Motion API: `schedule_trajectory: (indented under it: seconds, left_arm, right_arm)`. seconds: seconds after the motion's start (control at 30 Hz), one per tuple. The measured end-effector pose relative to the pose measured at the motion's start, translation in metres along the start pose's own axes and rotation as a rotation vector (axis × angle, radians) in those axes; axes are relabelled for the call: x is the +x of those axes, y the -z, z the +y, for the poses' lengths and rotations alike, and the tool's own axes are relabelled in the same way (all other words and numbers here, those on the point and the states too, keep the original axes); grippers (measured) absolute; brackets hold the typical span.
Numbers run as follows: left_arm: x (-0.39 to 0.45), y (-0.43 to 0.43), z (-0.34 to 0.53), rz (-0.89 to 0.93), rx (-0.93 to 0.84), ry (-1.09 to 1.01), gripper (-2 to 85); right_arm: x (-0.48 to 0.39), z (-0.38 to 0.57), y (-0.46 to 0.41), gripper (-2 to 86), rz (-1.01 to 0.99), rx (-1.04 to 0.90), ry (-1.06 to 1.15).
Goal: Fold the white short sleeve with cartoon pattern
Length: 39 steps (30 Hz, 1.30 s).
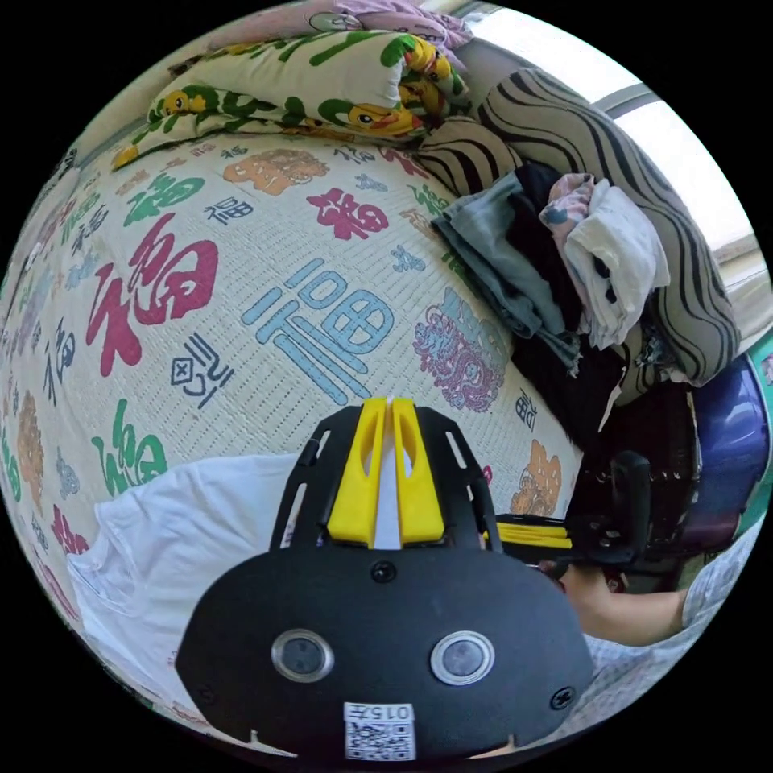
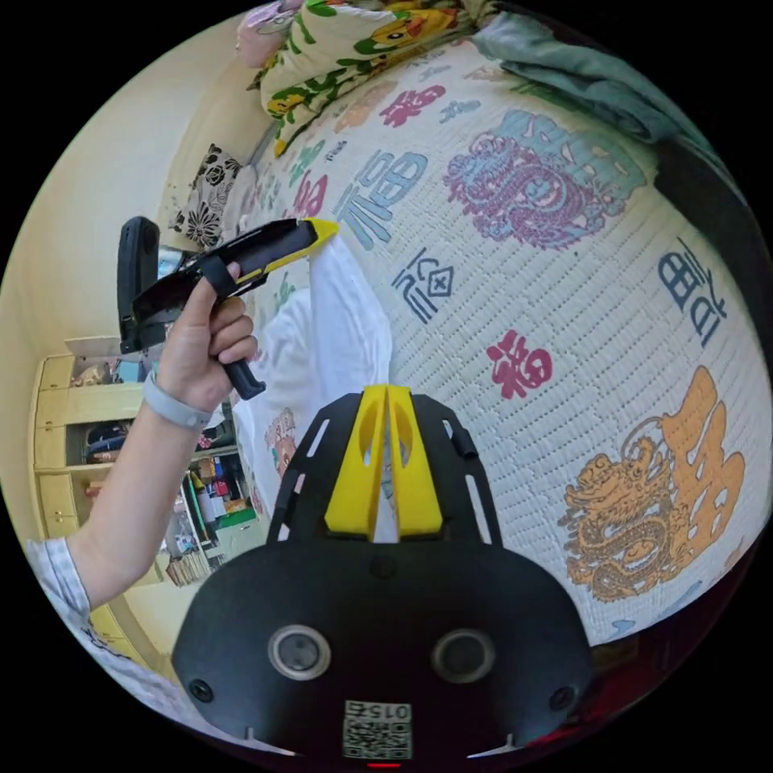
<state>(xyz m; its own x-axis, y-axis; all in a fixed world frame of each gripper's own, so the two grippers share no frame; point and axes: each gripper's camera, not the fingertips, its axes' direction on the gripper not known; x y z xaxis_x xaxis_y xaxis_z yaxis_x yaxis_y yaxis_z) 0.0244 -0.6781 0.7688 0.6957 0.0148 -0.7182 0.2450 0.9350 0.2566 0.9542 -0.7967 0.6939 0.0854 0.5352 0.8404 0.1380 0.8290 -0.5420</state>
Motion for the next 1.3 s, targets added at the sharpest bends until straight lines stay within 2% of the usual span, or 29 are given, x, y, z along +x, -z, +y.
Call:
schedule_trajectory:
  seconds: [0.17,0.3,0.47,0.57,0.87,1.03,1.1,1.2,1.3]
  left_arm:
    - [-0.038,0.068,0.030,0.088,0.146,0.074,-0.3]
    - [-0.075,0.130,0.091,0.102,0.289,0.138,-0.3]
    - [-0.133,0.173,0.186,0.101,0.345,0.263,-0.3]
    - [-0.168,0.176,0.236,0.133,0.357,0.346,-0.3]
    - [-0.238,0.144,0.314,0.174,0.293,0.513,2.5]
    - [-0.248,0.156,0.326,0.158,0.160,0.521,5.9]
    - [-0.244,0.175,0.317,0.125,0.189,0.488,6.6]
    - [-0.236,0.200,0.275,0.101,0.241,0.386,7.9]
    - [-0.234,0.201,0.215,0.110,0.258,0.318,8.9]
  right_arm:
    - [-0.048,0.013,0.014,-0.7,0.009,0.050,0.168]
    - [-0.092,0.031,0.014,-0.7,-0.019,0.038,0.318]
    - [-0.145,0.072,-0.022,-0.6,-0.023,-0.090,0.510]
    - [-0.155,0.091,-0.062,-0.5,0.010,-0.175,0.547]
    - [-0.135,0.102,-0.178,0.2,0.156,-0.381,0.512]
    - [-0.124,0.096,-0.197,3.1,0.188,-0.558,0.569]
    - [-0.118,0.083,-0.184,3.5,0.233,-0.489,0.563]
    - [-0.093,0.041,-0.157,4.6,0.248,-0.321,0.419]
    - [-0.053,-0.005,-0.150,6.8,0.084,-0.250,0.194]
